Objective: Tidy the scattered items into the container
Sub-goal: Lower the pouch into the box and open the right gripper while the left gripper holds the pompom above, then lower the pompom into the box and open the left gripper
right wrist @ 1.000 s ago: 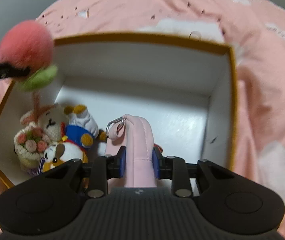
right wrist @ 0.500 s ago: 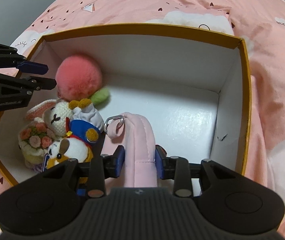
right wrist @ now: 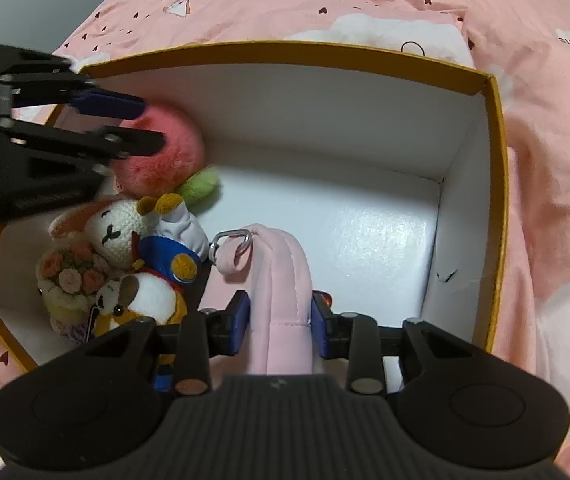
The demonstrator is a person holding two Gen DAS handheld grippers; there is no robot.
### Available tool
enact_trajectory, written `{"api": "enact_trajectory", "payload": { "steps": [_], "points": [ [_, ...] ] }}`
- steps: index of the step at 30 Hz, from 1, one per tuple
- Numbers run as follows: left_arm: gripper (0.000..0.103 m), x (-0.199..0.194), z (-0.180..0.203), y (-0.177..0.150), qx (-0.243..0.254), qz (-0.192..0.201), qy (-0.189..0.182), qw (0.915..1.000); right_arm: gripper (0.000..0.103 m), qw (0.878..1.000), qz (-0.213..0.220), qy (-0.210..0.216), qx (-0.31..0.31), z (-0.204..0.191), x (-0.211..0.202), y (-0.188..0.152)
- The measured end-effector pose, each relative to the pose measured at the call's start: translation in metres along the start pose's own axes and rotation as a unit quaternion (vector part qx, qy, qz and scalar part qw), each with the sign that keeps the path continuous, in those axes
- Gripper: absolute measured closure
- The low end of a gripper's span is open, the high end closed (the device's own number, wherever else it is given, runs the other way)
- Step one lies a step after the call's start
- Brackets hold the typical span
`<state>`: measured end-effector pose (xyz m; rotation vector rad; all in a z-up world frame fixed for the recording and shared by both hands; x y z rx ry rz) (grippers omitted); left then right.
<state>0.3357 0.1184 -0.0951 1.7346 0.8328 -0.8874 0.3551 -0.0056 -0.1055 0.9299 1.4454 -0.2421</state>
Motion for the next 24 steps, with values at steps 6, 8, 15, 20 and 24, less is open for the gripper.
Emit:
{"api": "enact_trajectory", "payload": {
  "steps": [6, 8, 15, 20, 24],
  "points": [
    [0.078, 0.023, 0.004, -0.006, 0.007, -0.029, 0.021, 0.9993, 0.059, 0.998, -0.009, -0.028, -0.058, -0.007, -0.006, 0.002],
    [0.079, 0.028, 0.002, -0.009, 0.007, -0.039, 0.032, 0.9987, 0.056, 0.997, -0.014, -0.033, -0.074, -0.009, -0.009, 0.005],
    [0.08, 0.034, -0.018, -0.028, 0.0, -0.072, 0.069, 0.995, 0.061, 0.991, -0.066, -0.057, -0.102, -0.012, 0.001, 0.004],
    [0.08, 0.027, -0.026, -0.033, -0.017, -0.06, 0.054, 0.9966, 0.067, 0.992, -0.089, -0.048, -0.071, -0.007, 0.016, -0.002],
    [0.079, 0.024, -0.026, -0.033, -0.021, -0.047, 0.047, 0.9975, 0.069, 0.996, -0.085, -0.02, -0.021, -0.002, 0.018, -0.001]
  ]
}}
Point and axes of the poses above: each gripper's, at about its wrist camera, not at the fingertips, and x roughly the way its jaws point, z to its right, y to its top, the point moved 5 cm from there along x, roughly the way its jaws point, and after that the axes turned 6 degrees about -x, right-handed, at the moved point
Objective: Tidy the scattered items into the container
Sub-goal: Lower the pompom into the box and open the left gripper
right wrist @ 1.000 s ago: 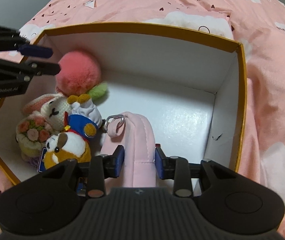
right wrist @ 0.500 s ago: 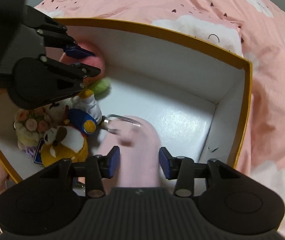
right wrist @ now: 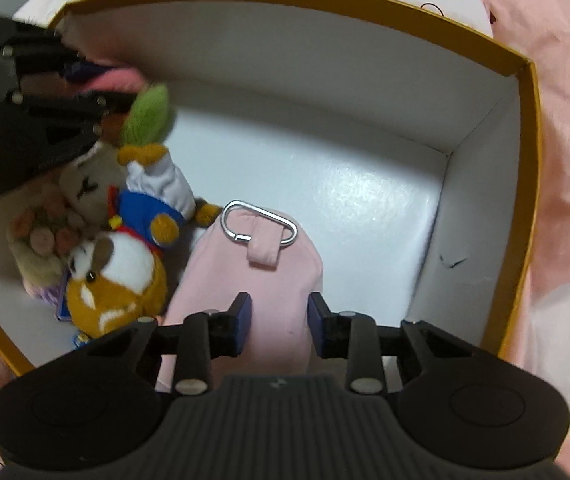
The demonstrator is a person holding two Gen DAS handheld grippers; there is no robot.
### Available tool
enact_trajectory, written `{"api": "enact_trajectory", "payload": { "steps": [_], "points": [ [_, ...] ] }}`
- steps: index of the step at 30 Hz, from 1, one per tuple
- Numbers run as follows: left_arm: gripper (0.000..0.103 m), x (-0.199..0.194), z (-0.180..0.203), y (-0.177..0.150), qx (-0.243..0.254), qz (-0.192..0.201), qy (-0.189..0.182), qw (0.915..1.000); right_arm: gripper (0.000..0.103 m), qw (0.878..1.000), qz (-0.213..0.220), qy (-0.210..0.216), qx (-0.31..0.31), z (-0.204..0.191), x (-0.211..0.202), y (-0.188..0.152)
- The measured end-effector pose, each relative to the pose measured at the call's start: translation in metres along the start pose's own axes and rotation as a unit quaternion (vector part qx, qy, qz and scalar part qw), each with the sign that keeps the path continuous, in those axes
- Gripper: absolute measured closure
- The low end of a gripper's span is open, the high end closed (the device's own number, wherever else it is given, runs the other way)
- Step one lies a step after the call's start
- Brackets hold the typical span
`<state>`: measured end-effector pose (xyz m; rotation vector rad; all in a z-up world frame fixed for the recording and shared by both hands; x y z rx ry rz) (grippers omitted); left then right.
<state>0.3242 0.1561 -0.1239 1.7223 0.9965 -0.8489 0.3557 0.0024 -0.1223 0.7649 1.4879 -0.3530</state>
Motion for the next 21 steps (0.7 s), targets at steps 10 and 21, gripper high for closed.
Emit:
{"api": "enact_trajectory", "payload": {
  "steps": [10, 21],
  "points": [
    [0.065, -0.035, -0.005, -0.004, -0.027, 0.049, -0.009, 0.9984, 0.064, 0.999, 0.021, -0.024, -0.018, -0.009, -0.005, -0.005],
    [0.034, -0.126, -0.008, -0.019, -0.035, 0.13, -0.007, 0.9908, 0.046, 0.983, 0.152, -0.077, -0.066, -0.038, -0.067, -0.025]
  ]
}}
Point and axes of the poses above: each gripper's, at about its wrist camera, not at the fingertips, and x roughly the way its jaws point, z to its right, y to its top, the point moved 5 cm from there along x, roughly the way its jaws point, and after that the axes turned 6 degrees about -x, right-handed, at the moved point
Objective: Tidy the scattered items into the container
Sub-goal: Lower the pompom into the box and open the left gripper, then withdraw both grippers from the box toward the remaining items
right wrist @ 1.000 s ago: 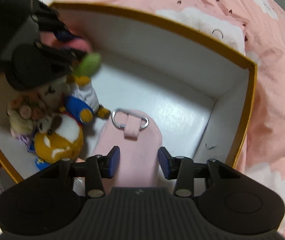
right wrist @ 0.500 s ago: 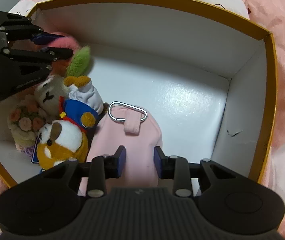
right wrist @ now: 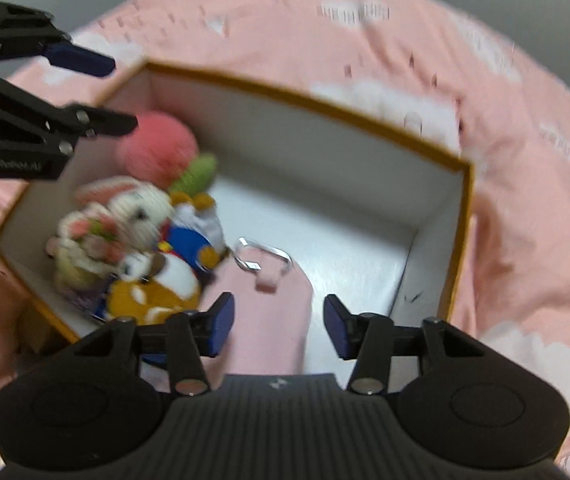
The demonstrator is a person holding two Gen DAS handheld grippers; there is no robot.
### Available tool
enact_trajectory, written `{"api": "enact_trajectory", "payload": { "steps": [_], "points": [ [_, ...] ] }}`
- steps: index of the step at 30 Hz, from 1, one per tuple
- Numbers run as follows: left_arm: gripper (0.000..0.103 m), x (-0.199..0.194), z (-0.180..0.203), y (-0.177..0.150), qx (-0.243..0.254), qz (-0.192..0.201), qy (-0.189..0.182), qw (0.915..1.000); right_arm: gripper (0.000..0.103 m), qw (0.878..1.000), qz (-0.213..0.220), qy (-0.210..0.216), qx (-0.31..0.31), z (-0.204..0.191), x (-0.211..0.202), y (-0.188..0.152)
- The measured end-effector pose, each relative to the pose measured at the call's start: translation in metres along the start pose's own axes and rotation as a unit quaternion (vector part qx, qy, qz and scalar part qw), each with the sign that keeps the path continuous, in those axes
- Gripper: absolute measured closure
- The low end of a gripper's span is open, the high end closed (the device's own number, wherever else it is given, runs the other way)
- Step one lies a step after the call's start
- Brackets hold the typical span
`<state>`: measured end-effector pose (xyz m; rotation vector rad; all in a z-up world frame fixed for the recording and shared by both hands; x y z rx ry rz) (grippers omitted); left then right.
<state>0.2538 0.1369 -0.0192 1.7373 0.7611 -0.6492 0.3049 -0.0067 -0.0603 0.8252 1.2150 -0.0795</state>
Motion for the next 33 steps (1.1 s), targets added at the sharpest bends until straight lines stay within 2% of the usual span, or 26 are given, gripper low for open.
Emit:
{"api": "enact_trajectory", "payload": {
  "steps": [2, 4, 8, 12, 18, 21, 29, 33],
  "points": [
    [0.031, -0.013, 0.001, -0.003, 0.0, 0.002, 0.002, 1.0, 0.037, 0.999, 0.047, -0.002, -0.011, -0.009, -0.019, 0.0],
    [0.031, -0.022, 0.003, -0.006, -0.007, 0.001, 0.002, 1.0, 0.032, 0.996, 0.08, -0.012, -0.021, -0.018, -0.036, -0.003],
    [0.031, -0.041, 0.008, -0.016, -0.029, -0.006, -0.016, 0.9994, 0.032, 0.992, 0.119, -0.014, -0.045, -0.033, -0.059, -0.016],
    [0.031, -0.058, 0.016, -0.029, -0.043, -0.031, -0.058, 0.9969, 0.032, 0.988, 0.14, 0.005, -0.071, -0.054, -0.069, -0.034],
    [0.031, -0.081, 0.046, -0.059, -0.028, -0.062, -0.101, 0.9926, 0.032, 0.983, 0.116, 0.028, -0.14, -0.08, -0.071, -0.068],
    [0.033, -0.087, 0.065, -0.078, -0.014, -0.081, -0.124, 0.9888, 0.032, 0.98, 0.089, 0.059, -0.169, -0.089, -0.072, -0.082],
    [0.036, -0.092, 0.101, -0.129, -0.024, -0.126, -0.169, 0.9773, 0.032, 0.957, 0.036, 0.154, -0.244, -0.111, -0.069, -0.108],
    [0.037, -0.095, 0.103, -0.148, -0.043, -0.144, -0.174, 0.9732, 0.033, 0.946, 0.012, 0.179, -0.27, -0.122, -0.066, -0.117]
  ]
}}
Point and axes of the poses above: each gripper's, at about its wrist camera, not at the fingertips, and x roughly the way its jaws point, z to its right, y to its top, the point moved 5 cm from there along x, roughly the way its jaws point, and after that the axes turned 6 degrees about -x, right-handed, at the moved point
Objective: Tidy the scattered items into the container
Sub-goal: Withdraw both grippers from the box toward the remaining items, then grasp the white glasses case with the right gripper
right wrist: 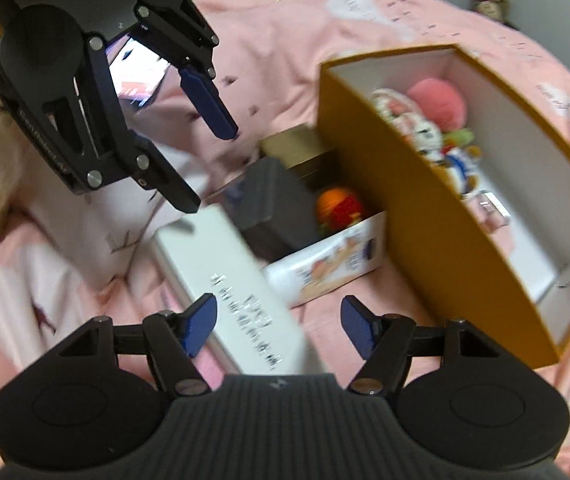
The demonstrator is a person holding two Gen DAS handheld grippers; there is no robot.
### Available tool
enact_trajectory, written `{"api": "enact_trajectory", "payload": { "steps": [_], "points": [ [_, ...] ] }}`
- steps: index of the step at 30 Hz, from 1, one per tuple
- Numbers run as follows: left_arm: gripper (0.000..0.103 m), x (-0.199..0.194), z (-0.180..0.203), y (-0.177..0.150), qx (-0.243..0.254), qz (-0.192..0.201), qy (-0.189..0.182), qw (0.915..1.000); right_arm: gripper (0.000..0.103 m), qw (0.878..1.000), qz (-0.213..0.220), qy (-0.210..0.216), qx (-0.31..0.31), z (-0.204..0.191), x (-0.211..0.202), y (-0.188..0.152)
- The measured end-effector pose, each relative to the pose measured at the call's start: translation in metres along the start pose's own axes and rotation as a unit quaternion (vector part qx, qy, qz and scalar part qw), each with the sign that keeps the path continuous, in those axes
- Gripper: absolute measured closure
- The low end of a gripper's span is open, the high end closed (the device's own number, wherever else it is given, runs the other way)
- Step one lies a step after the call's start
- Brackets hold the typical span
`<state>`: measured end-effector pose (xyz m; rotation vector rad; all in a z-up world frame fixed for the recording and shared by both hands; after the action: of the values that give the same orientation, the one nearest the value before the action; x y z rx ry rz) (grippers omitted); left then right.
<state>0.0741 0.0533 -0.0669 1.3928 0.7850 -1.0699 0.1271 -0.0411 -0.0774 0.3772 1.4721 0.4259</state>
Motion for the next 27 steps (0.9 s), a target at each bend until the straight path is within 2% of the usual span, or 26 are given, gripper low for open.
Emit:
{"api": "enact_trajectory", "payload": {
  "steps": [3, 6, 10, 13, 19, 27],
  "points": [
    [0.037, 0.0, -0.002, -0.009, -0.011, -0.006, -0.001, 0.9999, 0.033, 1.0, -0.004, 0.013, -0.008, 0.0, 0.002, 0.002],
    [0.038, 0.0, -0.003, -0.015, -0.02, -0.007, 0.002, 0.9998, 0.033, 0.999, -0.012, 0.046, -0.001, 0.002, 0.003, 0.004],
    [0.051, 0.003, -0.003, -0.018, -0.026, -0.011, -0.002, 0.9996, 0.033, 0.997, -0.029, 0.061, -0.034, -0.009, 0.009, 0.003],
    [0.053, 0.007, -0.006, -0.018, -0.037, -0.013, 0.003, 0.9992, 0.037, 0.997, -0.035, 0.064, -0.038, -0.011, 0.015, 0.005],
    [0.053, 0.006, -0.008, -0.017, -0.041, -0.009, 0.014, 0.999, 0.031, 0.995, -0.025, 0.093, -0.013, -0.011, 0.03, 0.009],
    [0.053, 0.006, -0.009, -0.016, -0.047, -0.009, 0.02, 0.9987, 0.027, 0.991, -0.017, 0.113, 0.071, 0.002, 0.038, 0.001]
  ]
}}
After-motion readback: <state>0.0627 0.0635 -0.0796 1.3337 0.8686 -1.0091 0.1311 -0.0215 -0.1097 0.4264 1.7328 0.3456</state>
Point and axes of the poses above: each gripper's, at about its wrist camera, not at the fingertips, and x roughly the way its jaws point, z to its right, y to its top, the point moved 5 cm from there along x, roughly the way its jaws point, and after that the axes turned 6 degrees about -x, right-handed, at the moved point
